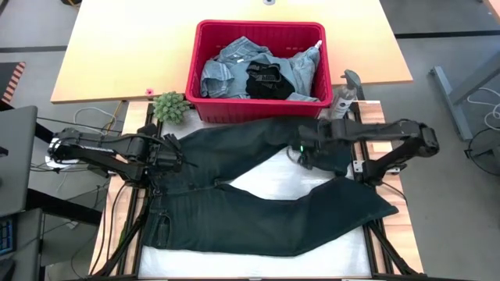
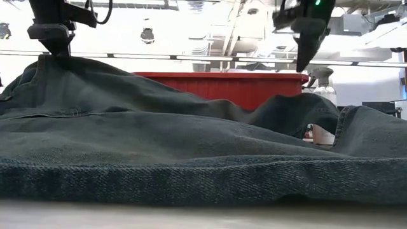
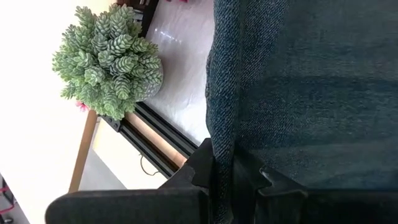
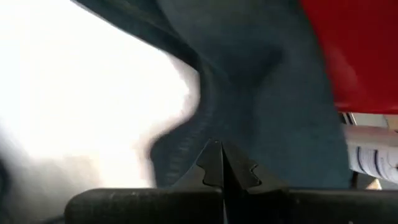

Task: Fold Laundry from Bin
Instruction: Fold the black pants

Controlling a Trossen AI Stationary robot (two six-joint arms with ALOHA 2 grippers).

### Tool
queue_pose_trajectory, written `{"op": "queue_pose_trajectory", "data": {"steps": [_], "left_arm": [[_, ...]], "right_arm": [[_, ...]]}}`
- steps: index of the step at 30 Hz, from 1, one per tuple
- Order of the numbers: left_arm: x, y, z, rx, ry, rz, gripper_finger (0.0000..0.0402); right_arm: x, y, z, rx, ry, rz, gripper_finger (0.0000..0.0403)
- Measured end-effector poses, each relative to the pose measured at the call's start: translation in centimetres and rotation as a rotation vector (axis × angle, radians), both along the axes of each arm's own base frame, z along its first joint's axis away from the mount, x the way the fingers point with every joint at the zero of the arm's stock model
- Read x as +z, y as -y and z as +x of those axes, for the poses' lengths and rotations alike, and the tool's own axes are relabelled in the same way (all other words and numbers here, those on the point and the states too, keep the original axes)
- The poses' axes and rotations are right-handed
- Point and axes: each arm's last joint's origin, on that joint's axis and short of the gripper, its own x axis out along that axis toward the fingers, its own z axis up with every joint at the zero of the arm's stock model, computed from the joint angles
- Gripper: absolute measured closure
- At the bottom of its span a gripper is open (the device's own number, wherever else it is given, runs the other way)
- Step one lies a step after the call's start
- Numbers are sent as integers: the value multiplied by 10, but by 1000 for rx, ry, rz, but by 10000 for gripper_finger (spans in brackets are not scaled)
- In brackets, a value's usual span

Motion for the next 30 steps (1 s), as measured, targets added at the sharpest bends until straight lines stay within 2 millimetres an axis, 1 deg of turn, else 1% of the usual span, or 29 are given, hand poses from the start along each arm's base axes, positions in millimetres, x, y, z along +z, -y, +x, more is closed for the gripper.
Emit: {"op": "queue_pose_trajectory", "data": {"steps": [3, 5, 7, 8, 10, 13, 14, 16, 18, 20, 22, 25, 30], "left_arm": [[0, 3, 2, -21, 18, -2, 391], [0, 4, 2, -28, 19, -3, 391], [0, 4, 2, -29, 20, -3, 391], [0, 4, 2, -29, 20, -3, 391], [0, 4, 2, -30, 20, -4, 391], [0, 4, 2, -40, 14, -4, 391], [0, 4, 2, -41, 13, -4, 391], [0, 4, 2, -41, 13, -5, 391], [0, 4, 2, -41, 13, -6, 391], [0, 4, 2, -46, 10, -9, 391], [0, 4, 2, -59, 2, -7, 391], [0, 4, 2, -63, -1, -7, 391], [0, 4, 2, -55, 4, -12, 391]], "right_arm": [[1, -18, 0, 44, 13, -82, 386], [2, -18, -2, 33, -8, -150, 363], [1, -7, -12, -57, -83, -176, 321], [1, 2, -19, -137, -129, -166, 297], [0, 19, -32, -301, -198, -95, 249], [0, 39, -45, -418, -110, 54, 182], [1, 46, -50, -453, -86, 63, 161], [-2, 56, -64, -553, -83, 45, 134], [-6, 65, -75, -658, -65, 29, 118], [-10, 72, -84, -696, -15, 27, 110], [-13, 78, -89, -678, 39, 29, 107], [-20, 89, -89, -635, 143, 42, 106], [-38, 109, -88, -570, 186, 55, 106]]}}
